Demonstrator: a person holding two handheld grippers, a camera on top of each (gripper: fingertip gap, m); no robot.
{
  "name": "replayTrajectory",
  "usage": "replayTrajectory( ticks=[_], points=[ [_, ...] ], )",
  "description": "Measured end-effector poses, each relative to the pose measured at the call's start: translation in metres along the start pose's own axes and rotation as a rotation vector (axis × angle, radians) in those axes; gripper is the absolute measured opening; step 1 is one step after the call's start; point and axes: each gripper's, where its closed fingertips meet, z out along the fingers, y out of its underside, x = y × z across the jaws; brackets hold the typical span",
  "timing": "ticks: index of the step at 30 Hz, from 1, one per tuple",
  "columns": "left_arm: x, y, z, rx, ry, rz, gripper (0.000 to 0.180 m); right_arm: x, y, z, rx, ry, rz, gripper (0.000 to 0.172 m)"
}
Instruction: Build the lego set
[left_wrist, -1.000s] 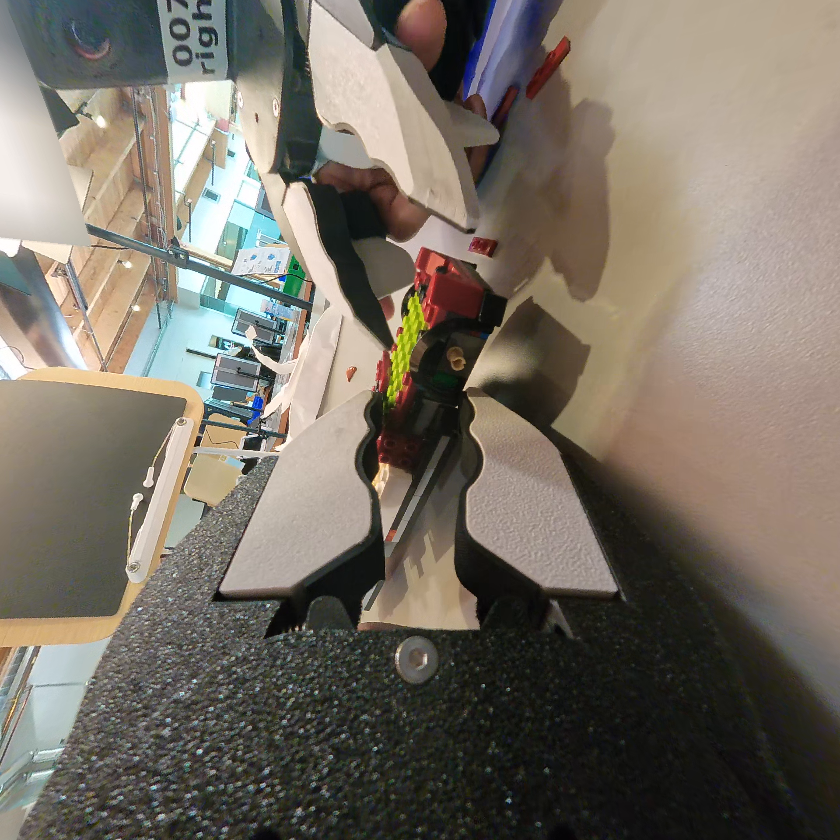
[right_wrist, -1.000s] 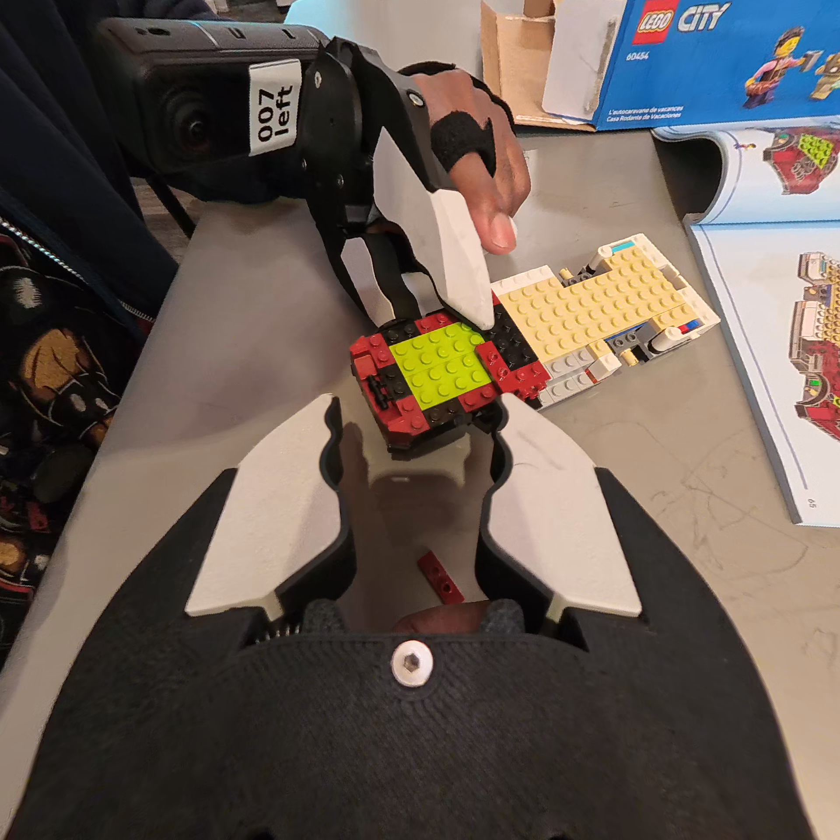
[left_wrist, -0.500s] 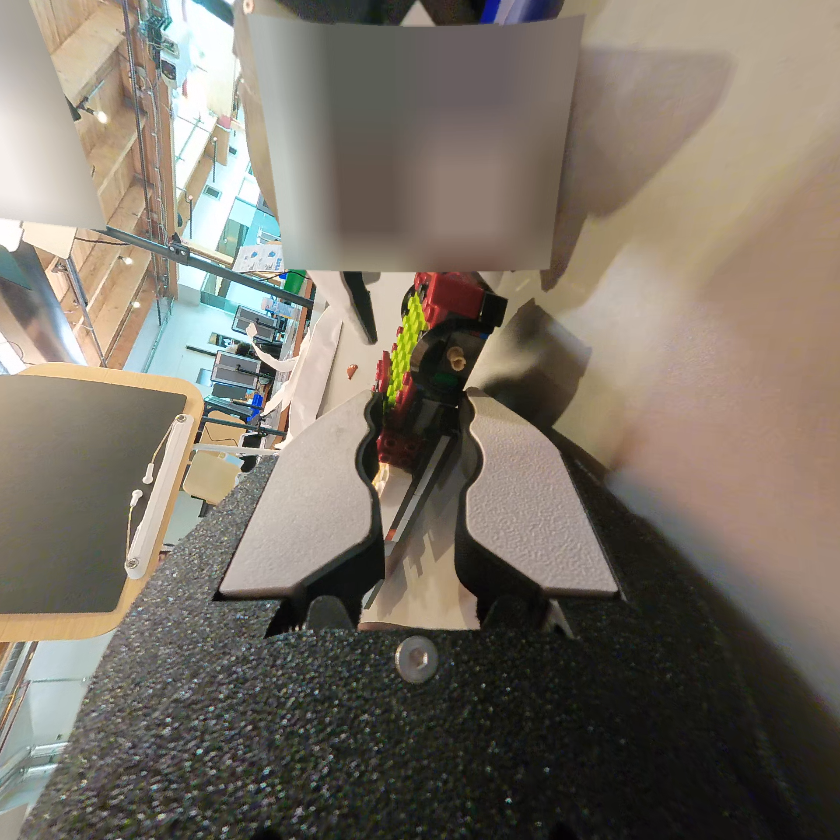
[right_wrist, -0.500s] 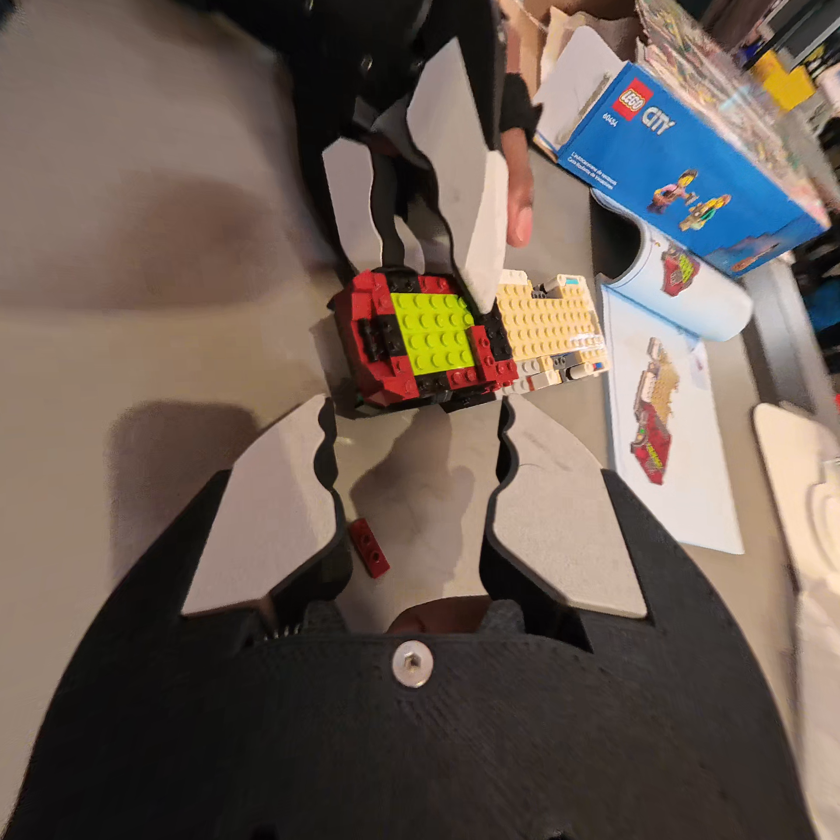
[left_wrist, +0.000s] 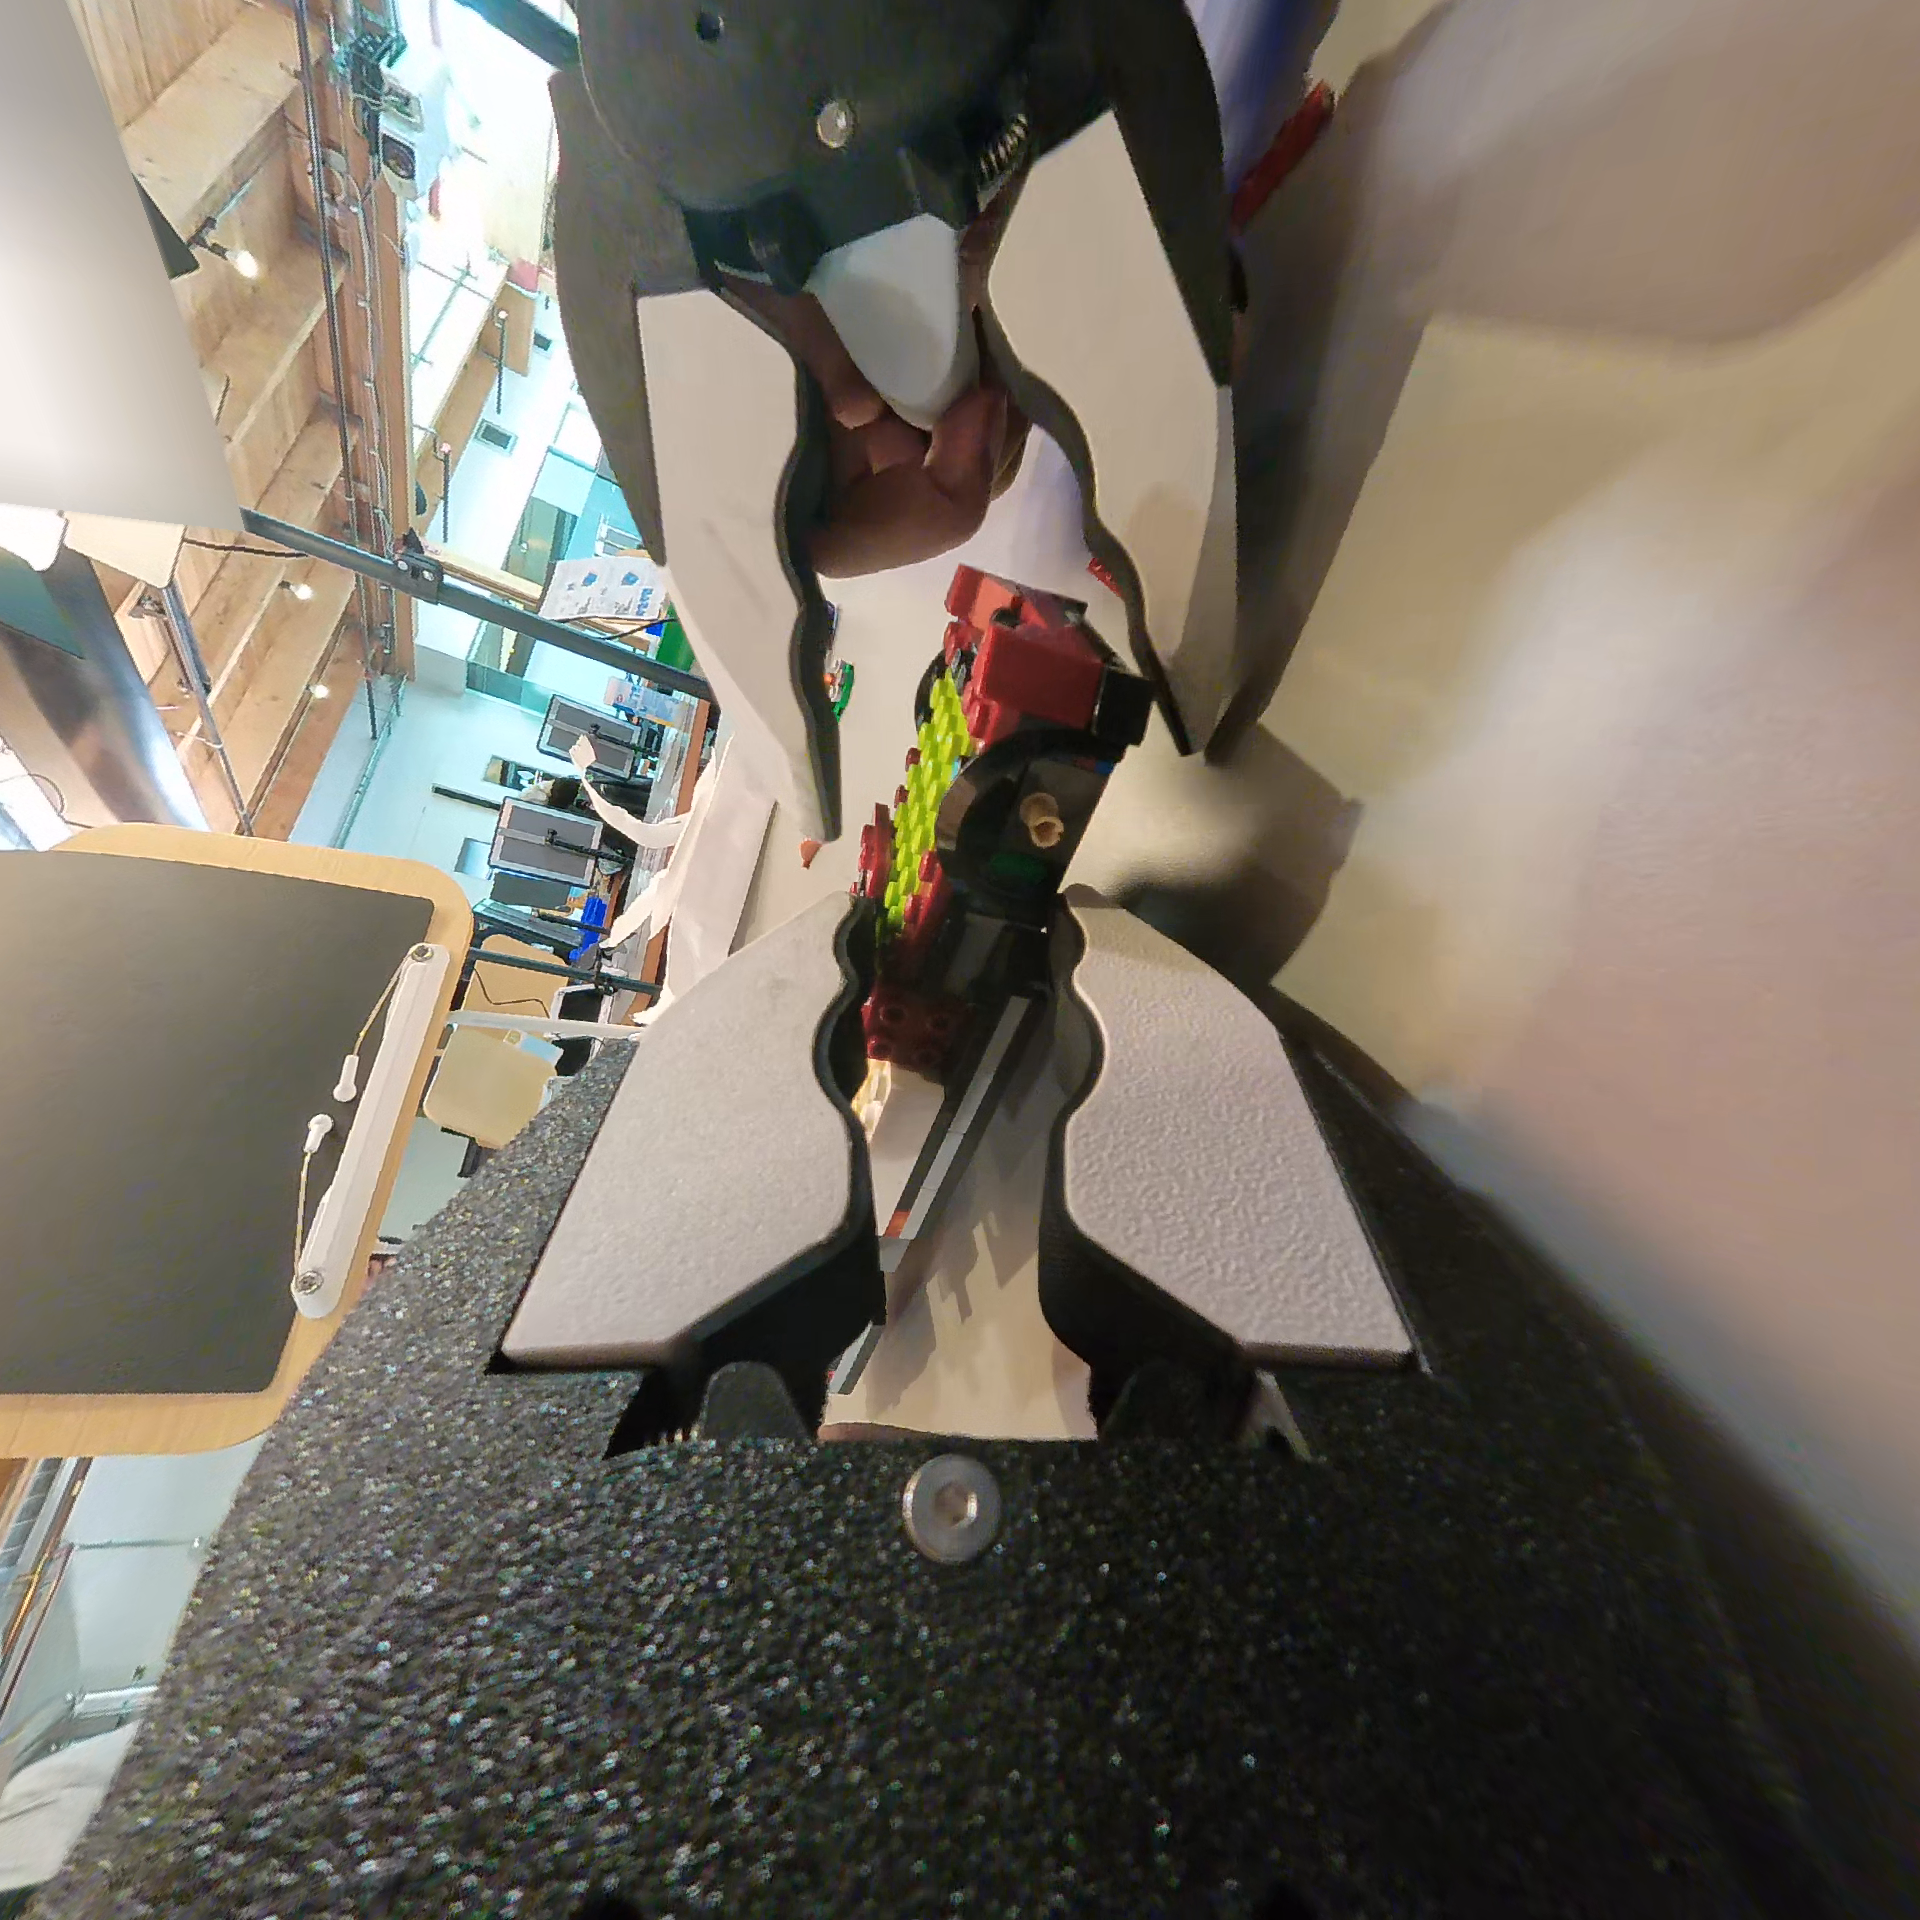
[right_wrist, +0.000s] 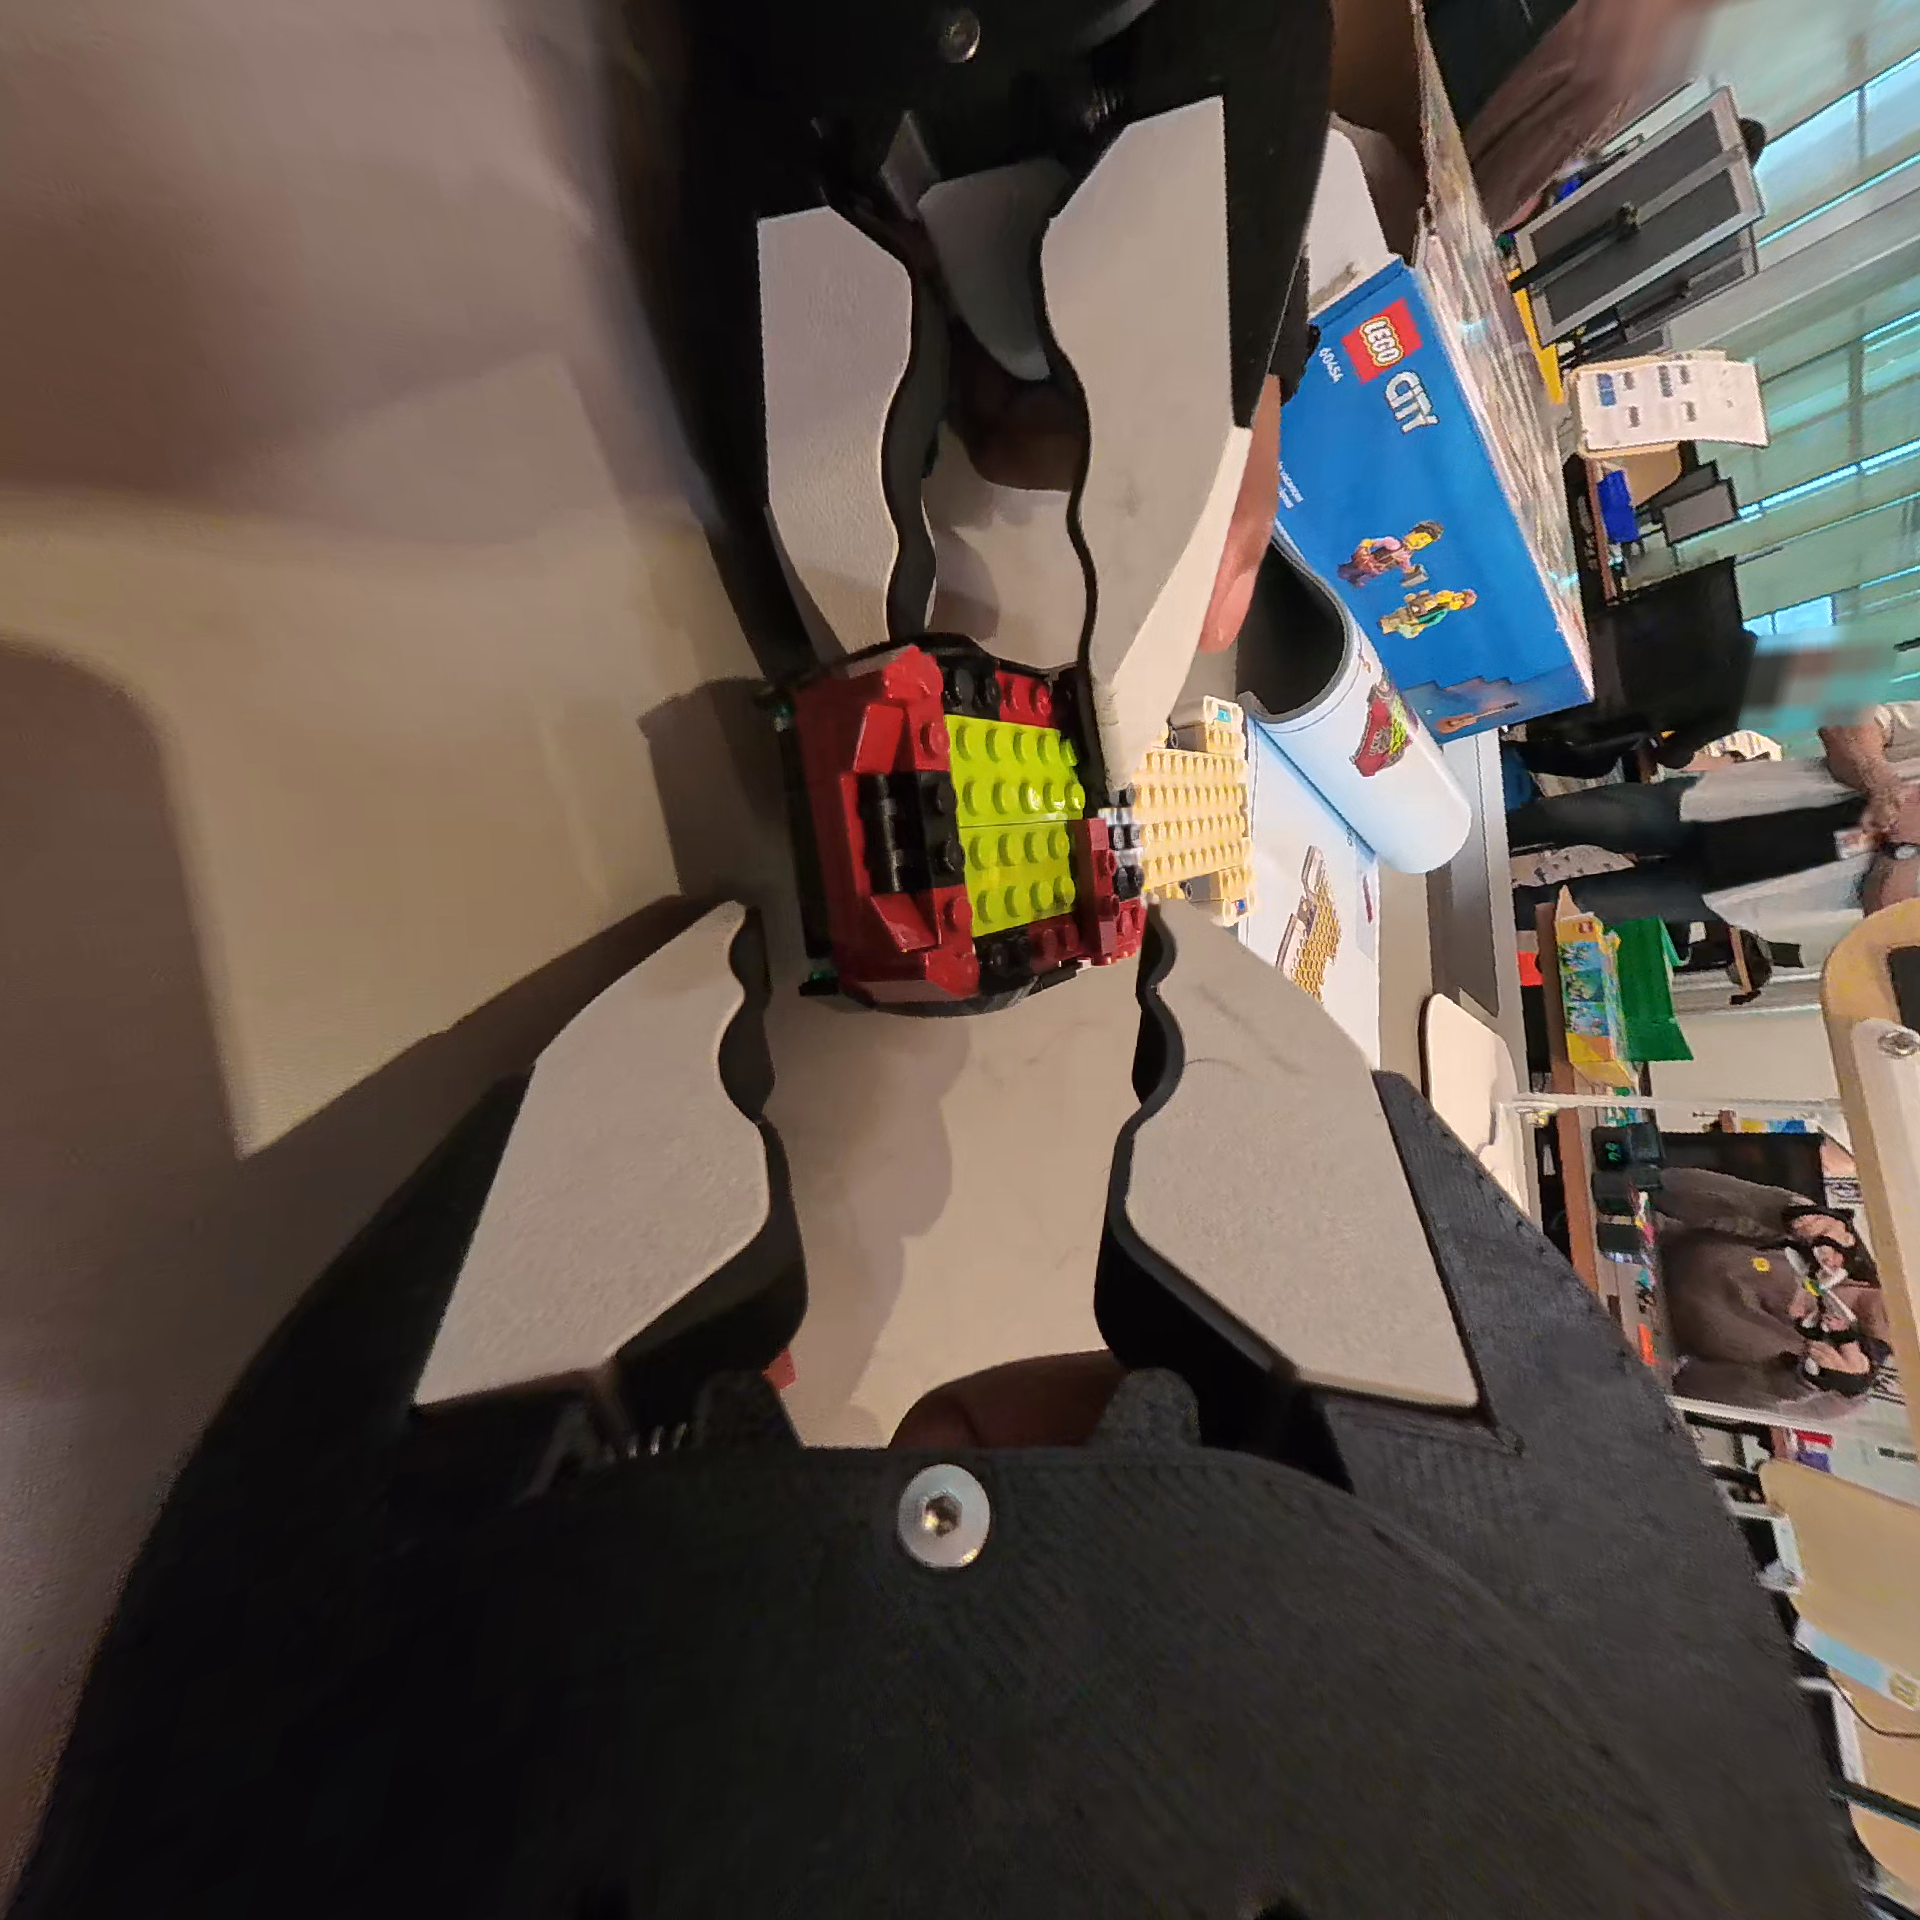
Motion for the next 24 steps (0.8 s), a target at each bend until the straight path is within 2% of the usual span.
replayTrajectory(
  ticks=[7,24],
  points=[
    [-0.0003,-0.0001,0.0005,-0.002,-0.004,0.005,0.032,0.0025,0.0039,0.0039,-0.041,0.029,-0.041,0.057],
    [-0.0019,0.0005,0.0014,-0.007,-0.014,0.014,0.030,0.0047,0.0071,0.0054,-0.077,0.013,-0.095,0.056]
  ],
)
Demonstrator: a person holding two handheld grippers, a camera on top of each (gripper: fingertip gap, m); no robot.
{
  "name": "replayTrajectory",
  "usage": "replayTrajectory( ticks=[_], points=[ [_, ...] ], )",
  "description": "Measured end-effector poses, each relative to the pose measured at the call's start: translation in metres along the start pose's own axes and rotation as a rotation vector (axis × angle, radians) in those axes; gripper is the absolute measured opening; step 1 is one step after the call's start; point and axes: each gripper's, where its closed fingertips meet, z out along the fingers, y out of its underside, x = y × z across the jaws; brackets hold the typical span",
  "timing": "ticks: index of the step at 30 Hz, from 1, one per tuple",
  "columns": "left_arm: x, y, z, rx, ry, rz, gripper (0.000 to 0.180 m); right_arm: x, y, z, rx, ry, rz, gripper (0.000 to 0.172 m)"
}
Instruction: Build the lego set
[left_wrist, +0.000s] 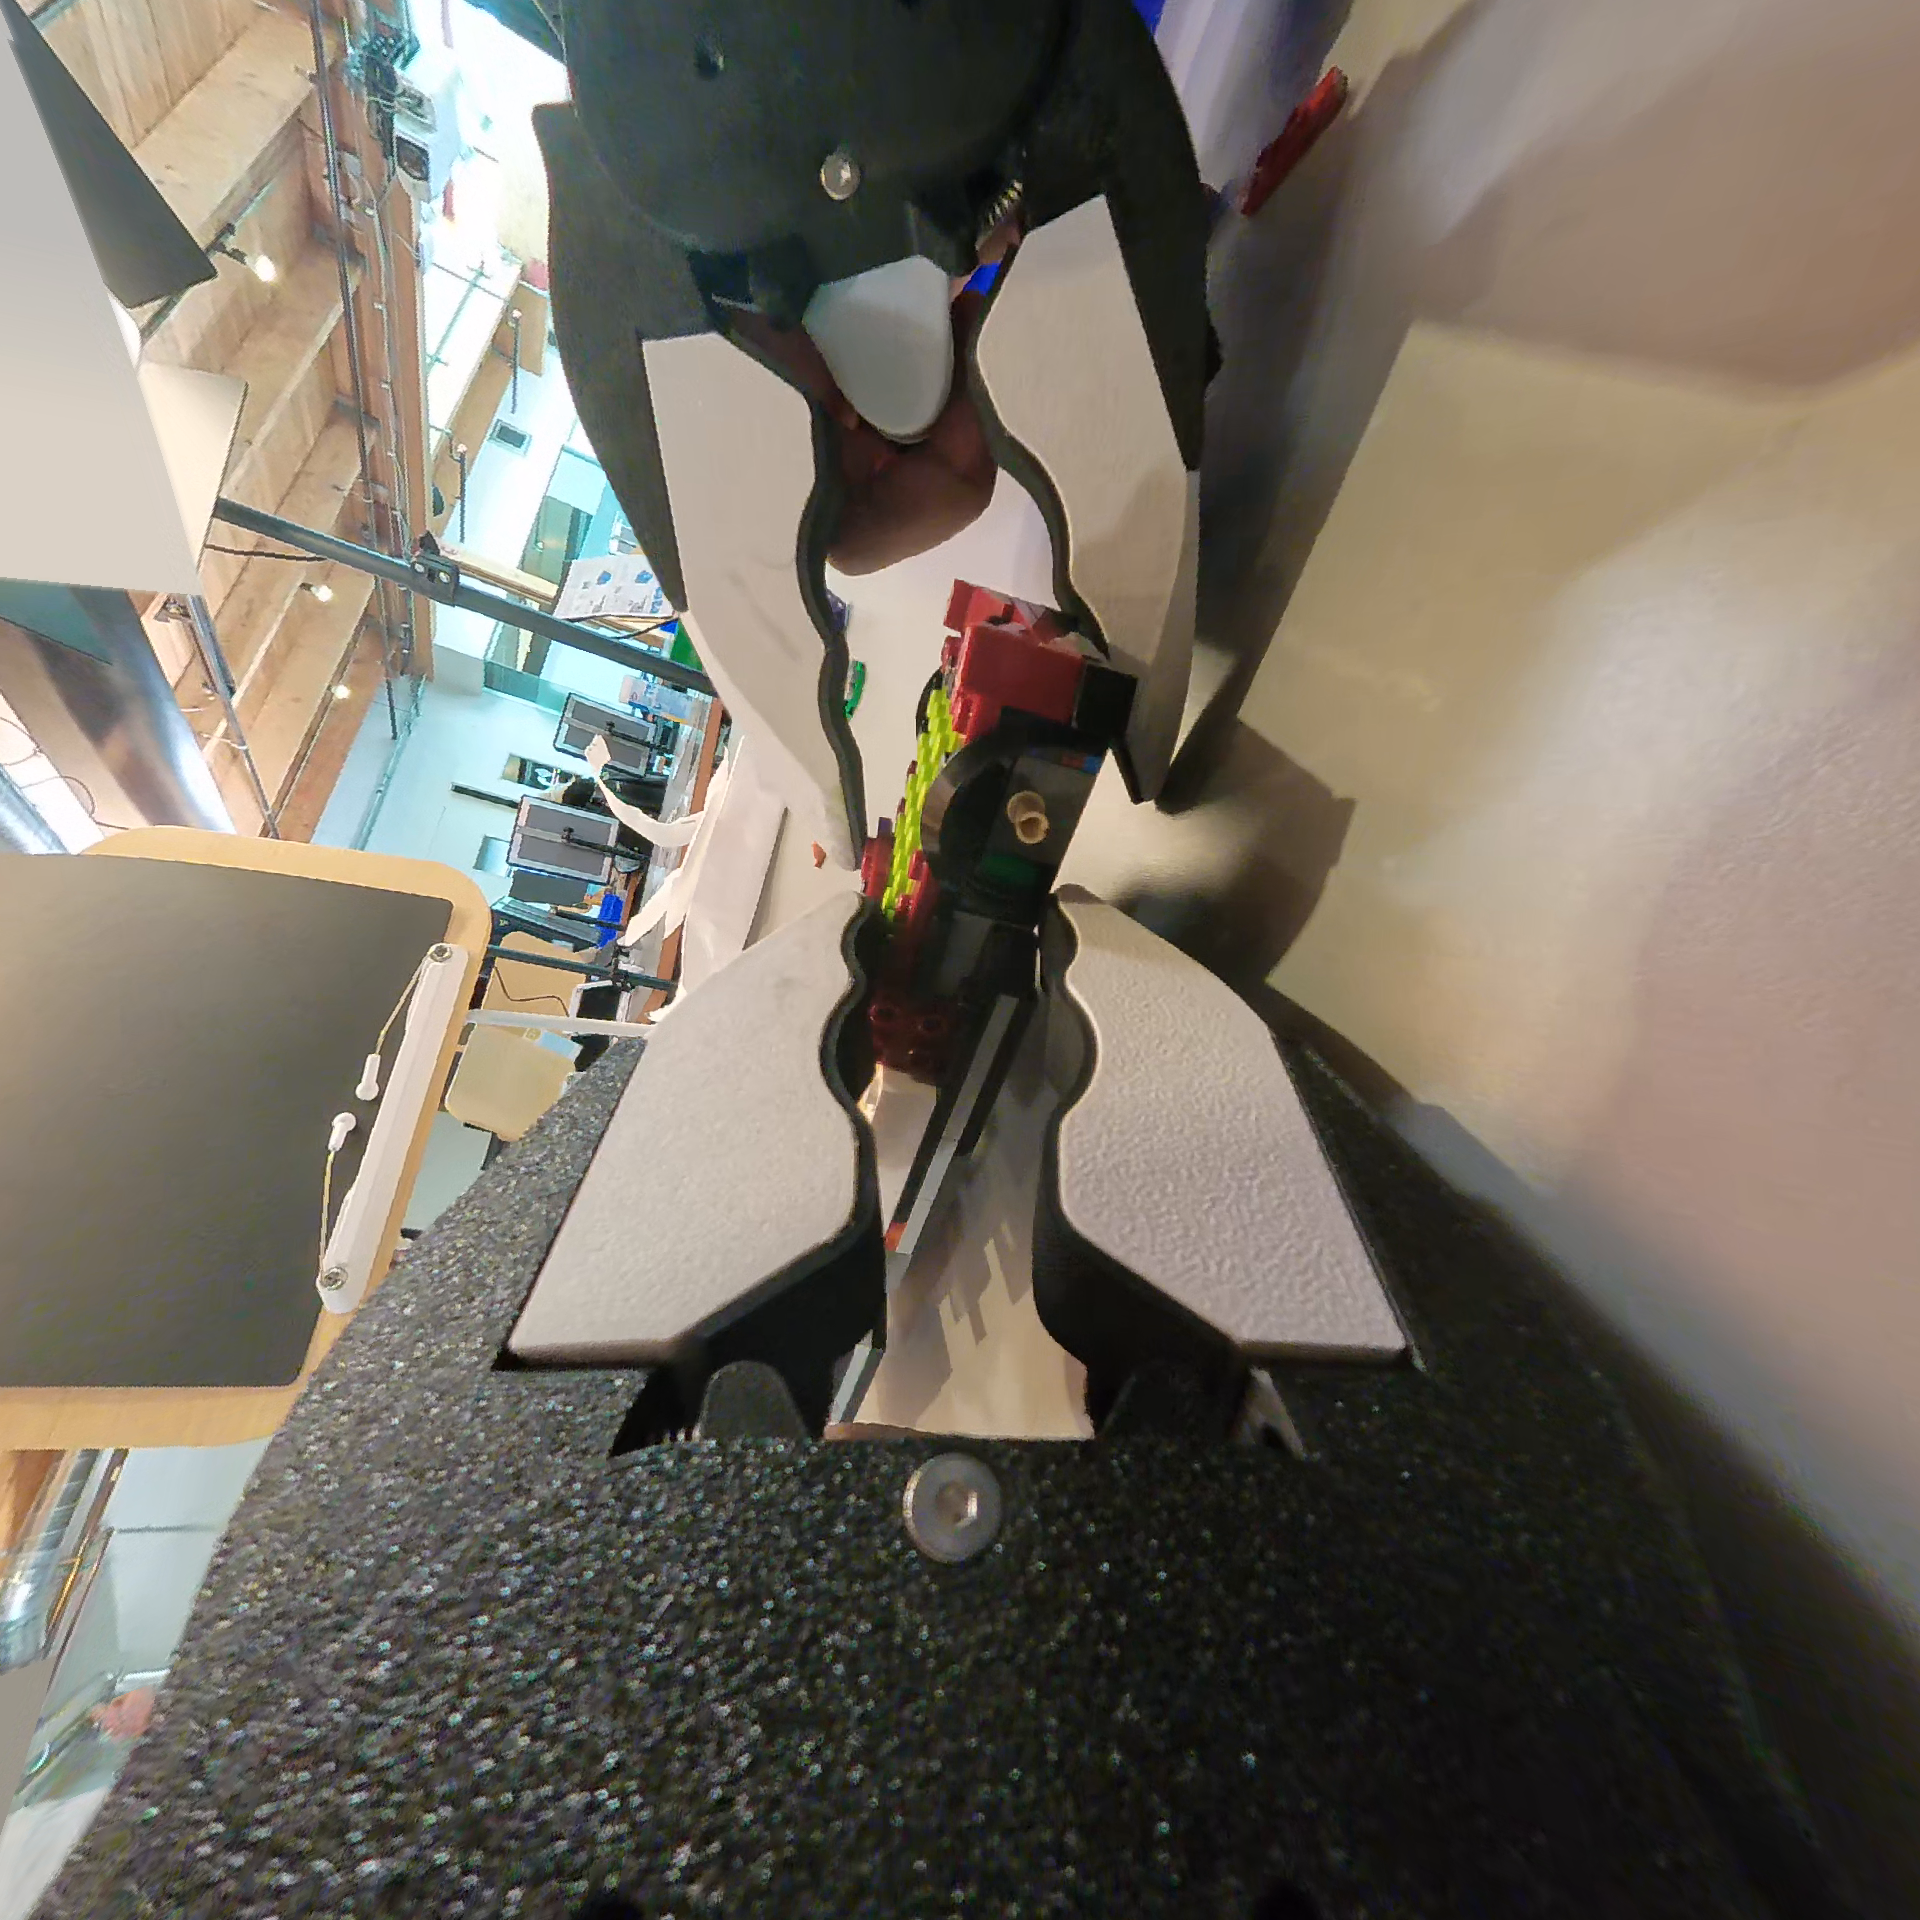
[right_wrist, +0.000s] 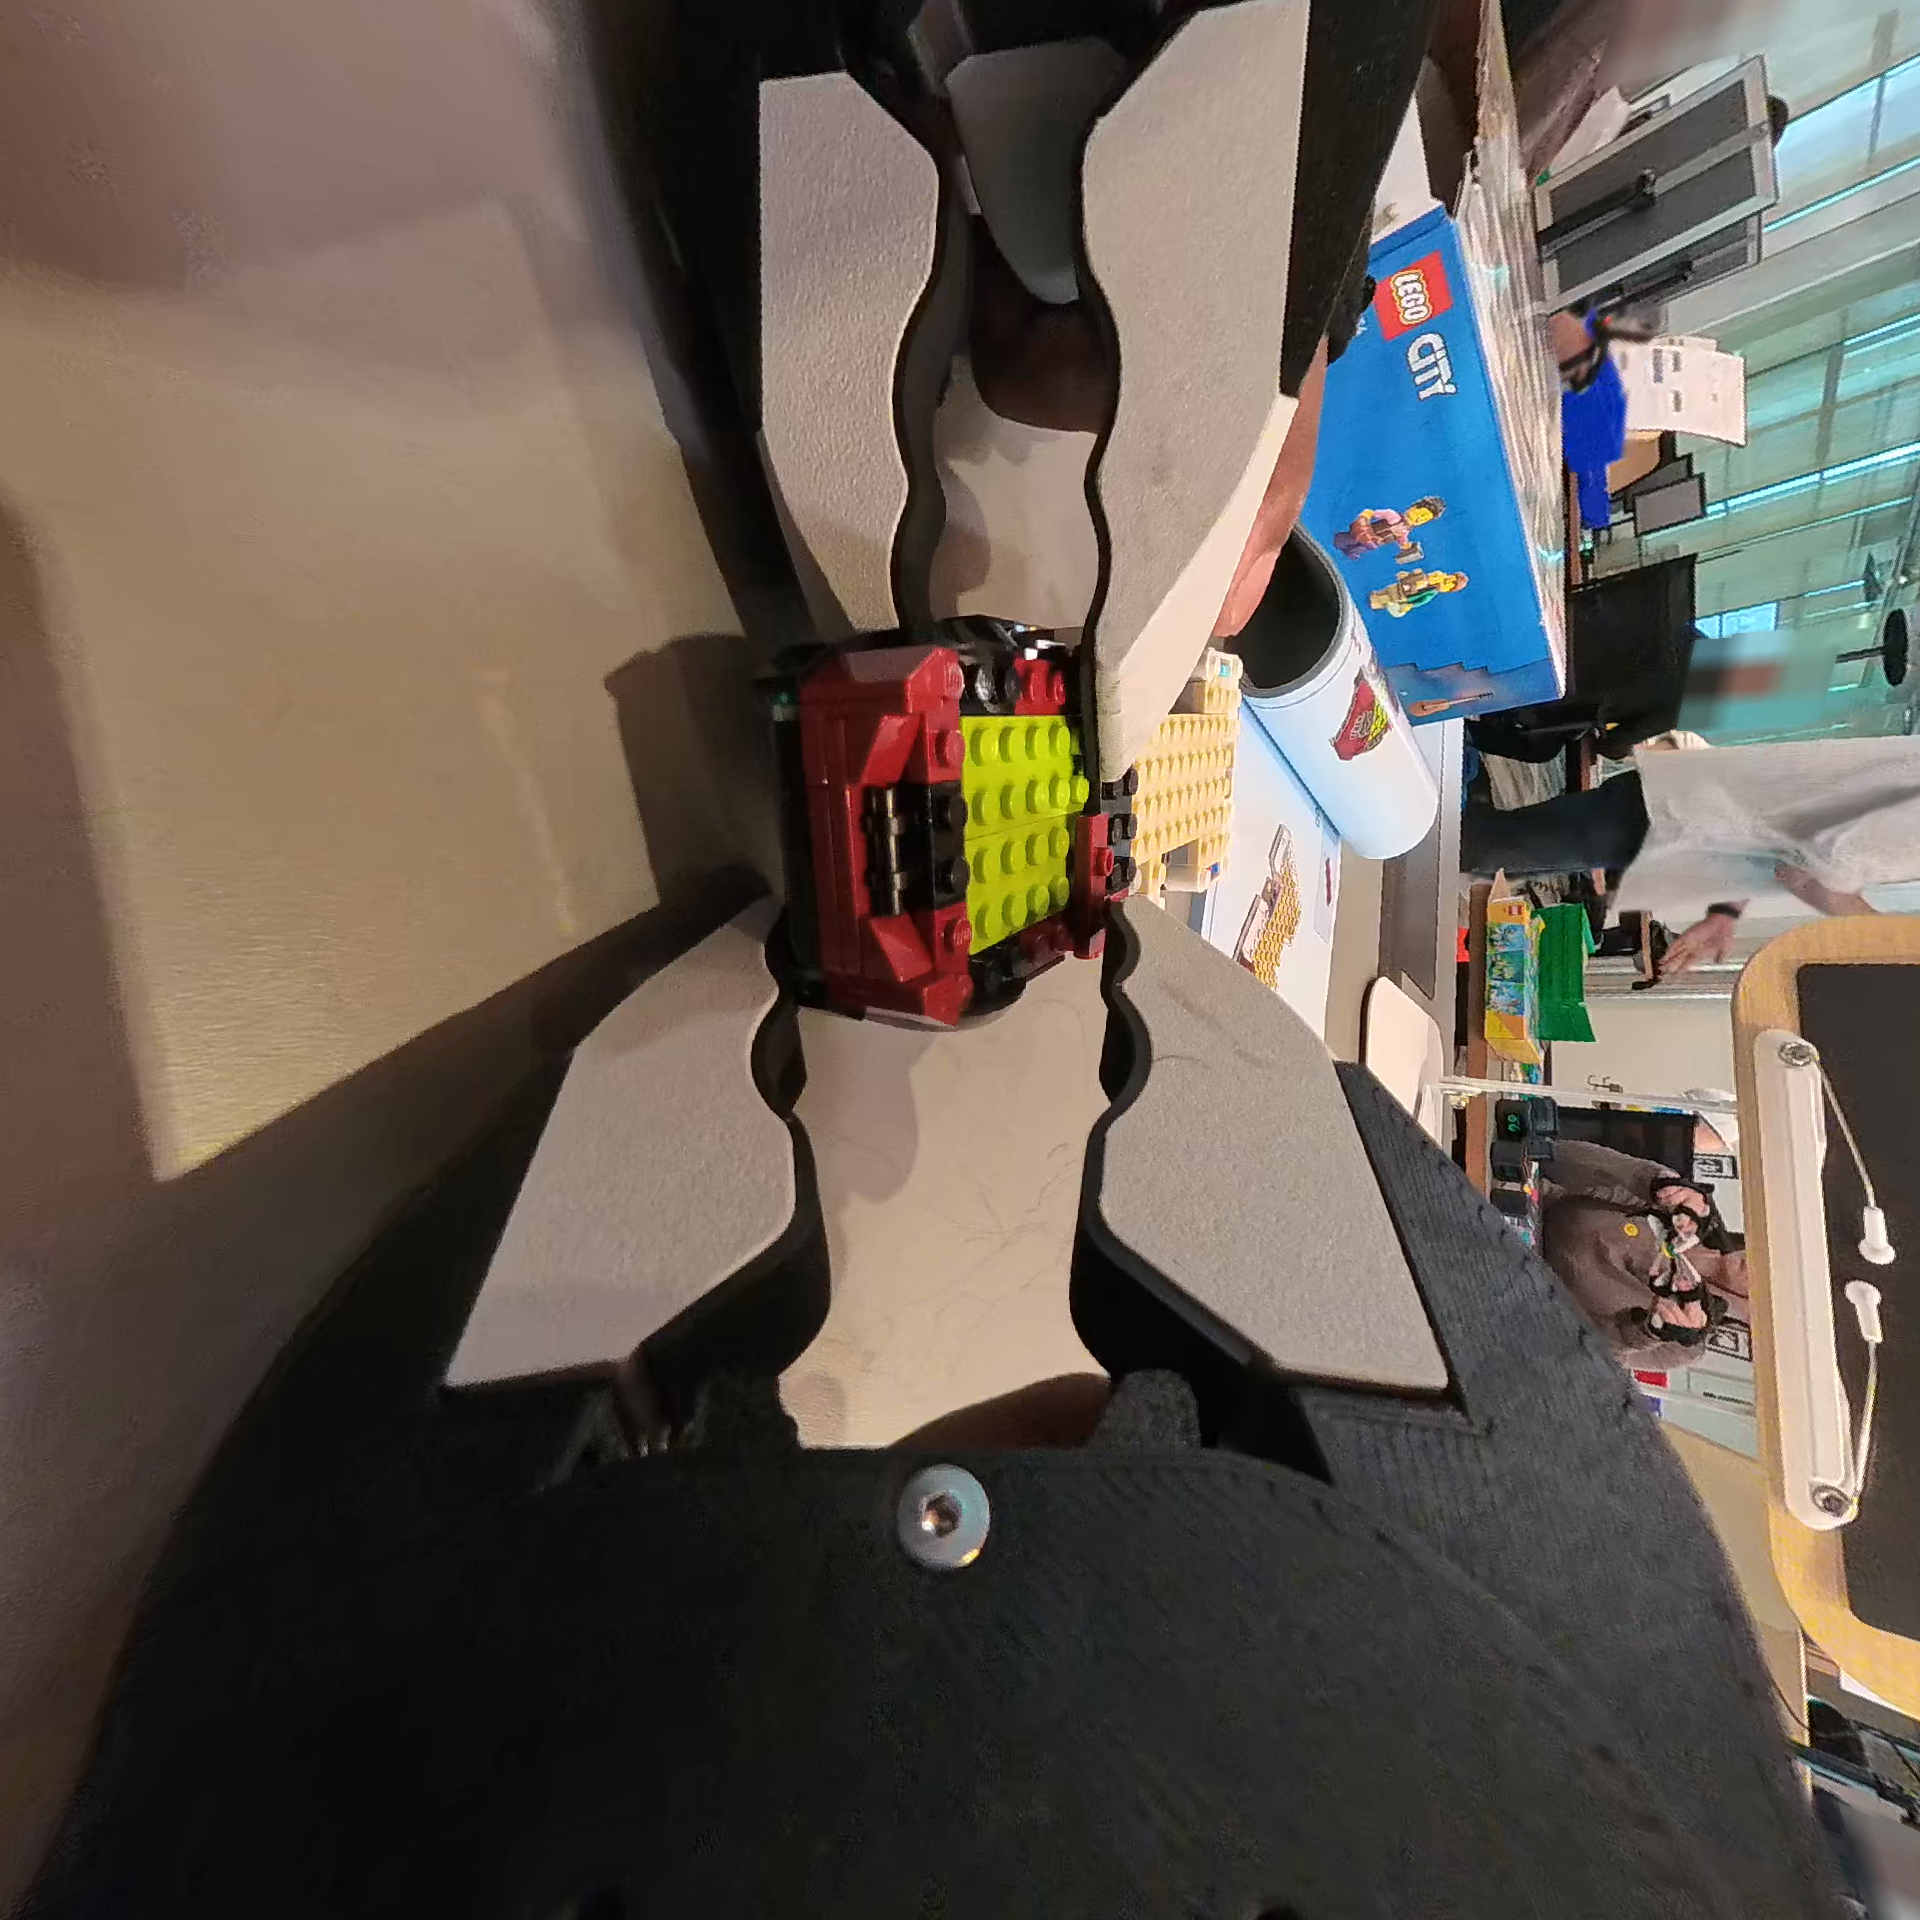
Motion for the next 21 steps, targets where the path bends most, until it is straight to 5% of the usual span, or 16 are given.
replayTrajectory(
  ticks=[21],
  points=[
    [-0.006,0.013,0.004,-0.094,-0.035,-0.017,0.041,0.008,0.003,0.005,-0.026,0.034,-0.024,0.052]
  ],
)
